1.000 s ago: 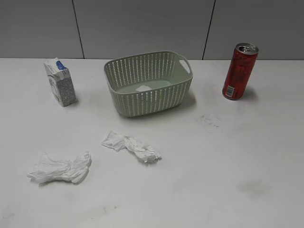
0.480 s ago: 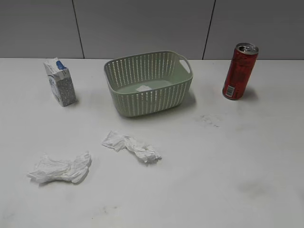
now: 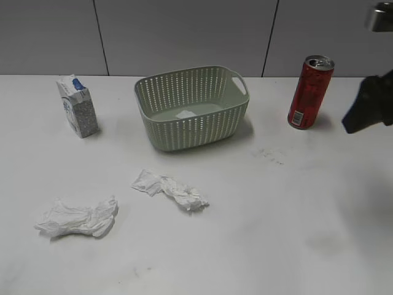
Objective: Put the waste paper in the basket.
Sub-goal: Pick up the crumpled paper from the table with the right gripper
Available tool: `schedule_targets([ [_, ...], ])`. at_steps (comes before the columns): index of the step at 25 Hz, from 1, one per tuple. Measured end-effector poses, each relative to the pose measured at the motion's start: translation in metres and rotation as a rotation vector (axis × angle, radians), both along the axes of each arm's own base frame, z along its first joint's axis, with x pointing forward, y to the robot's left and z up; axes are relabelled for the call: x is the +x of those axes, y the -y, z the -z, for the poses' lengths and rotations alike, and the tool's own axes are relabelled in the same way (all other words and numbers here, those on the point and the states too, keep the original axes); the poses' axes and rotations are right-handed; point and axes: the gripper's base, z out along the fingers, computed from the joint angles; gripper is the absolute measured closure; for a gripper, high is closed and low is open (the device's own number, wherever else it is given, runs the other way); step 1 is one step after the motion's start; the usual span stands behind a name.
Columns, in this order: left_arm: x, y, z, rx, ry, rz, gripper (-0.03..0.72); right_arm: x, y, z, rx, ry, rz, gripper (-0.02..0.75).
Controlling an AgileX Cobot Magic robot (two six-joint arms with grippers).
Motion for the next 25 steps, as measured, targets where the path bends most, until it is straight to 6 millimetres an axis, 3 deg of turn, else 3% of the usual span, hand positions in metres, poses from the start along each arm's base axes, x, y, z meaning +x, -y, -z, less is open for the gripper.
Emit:
schedule_targets([
  [3,0.0,0.0,0.0,0.0,0.0,0.0,0.1,0.016,-0.035,0.004,-0.007,-0.013,-0.109,0.178],
  [7,0.0,0.0,0.0,0.0,0.0,0.0,0.1,0.03,-0.096,0.013,-0.009,-0.031,-0.252,0.178],
  [9,0.0,0.0,0.0,0.0,0.0,0.0,0.1,0.031,-0.127,0.019,-0.01,-0.039,-0.318,0.178],
  [15,0.0,0.0,0.0,0.0,0.0,0.0,0.1,0.018,-0.215,0.062,-0.075,-0.093,-0.489,0.178],
  [20,0.0,0.0,0.0,0.0,0.0,0.0,0.1,0.008,-0.259,0.103,-0.15,-0.128,-0.583,0.178],
  [25,0.0,0.0,0.0,0.0,0.0,0.0,0.1,0.017,-0.277,0.131,-0.166,-0.147,-0.589,0.178],
])
